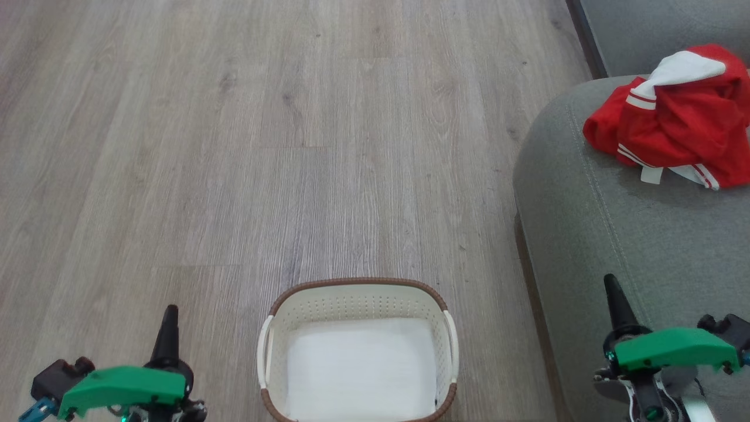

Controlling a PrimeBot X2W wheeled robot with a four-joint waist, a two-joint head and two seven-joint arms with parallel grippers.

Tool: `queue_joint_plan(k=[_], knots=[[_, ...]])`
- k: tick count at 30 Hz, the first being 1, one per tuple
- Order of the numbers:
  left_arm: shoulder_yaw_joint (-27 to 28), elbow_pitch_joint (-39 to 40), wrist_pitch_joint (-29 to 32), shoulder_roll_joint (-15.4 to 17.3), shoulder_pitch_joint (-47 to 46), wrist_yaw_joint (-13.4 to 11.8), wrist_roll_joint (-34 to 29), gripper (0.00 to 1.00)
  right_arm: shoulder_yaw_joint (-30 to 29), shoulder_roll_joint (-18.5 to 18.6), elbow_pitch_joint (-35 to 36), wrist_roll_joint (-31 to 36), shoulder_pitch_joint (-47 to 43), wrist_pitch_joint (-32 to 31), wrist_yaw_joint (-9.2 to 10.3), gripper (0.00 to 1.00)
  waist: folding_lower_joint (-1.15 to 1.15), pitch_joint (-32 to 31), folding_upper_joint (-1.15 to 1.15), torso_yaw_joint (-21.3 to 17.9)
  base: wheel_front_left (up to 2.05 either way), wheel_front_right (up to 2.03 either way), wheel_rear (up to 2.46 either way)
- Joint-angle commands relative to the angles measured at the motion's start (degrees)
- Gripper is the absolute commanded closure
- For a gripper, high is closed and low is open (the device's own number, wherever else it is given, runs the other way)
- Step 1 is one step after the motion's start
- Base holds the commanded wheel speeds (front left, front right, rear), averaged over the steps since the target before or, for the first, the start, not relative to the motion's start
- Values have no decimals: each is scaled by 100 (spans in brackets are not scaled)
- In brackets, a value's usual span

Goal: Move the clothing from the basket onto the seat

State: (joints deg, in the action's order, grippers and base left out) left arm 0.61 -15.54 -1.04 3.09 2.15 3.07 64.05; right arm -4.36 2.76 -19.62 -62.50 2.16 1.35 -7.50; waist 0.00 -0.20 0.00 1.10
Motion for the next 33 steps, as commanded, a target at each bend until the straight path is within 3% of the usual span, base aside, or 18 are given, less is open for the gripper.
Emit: queue_joint_plan(k=[1, 33], knots=[[174, 162, 45, 17, -336, 63, 177, 100, 32, 15, 238, -208, 344, -68, 0, 100, 0, 1, 0, -4, 0, 0, 0], [475, 151, 555, -11, -694, 335, 2069, 100, -147, 13, 469, -2190, 386, -583, 1, 100, 0, 27, 0, -80, 0, 0, 0]])
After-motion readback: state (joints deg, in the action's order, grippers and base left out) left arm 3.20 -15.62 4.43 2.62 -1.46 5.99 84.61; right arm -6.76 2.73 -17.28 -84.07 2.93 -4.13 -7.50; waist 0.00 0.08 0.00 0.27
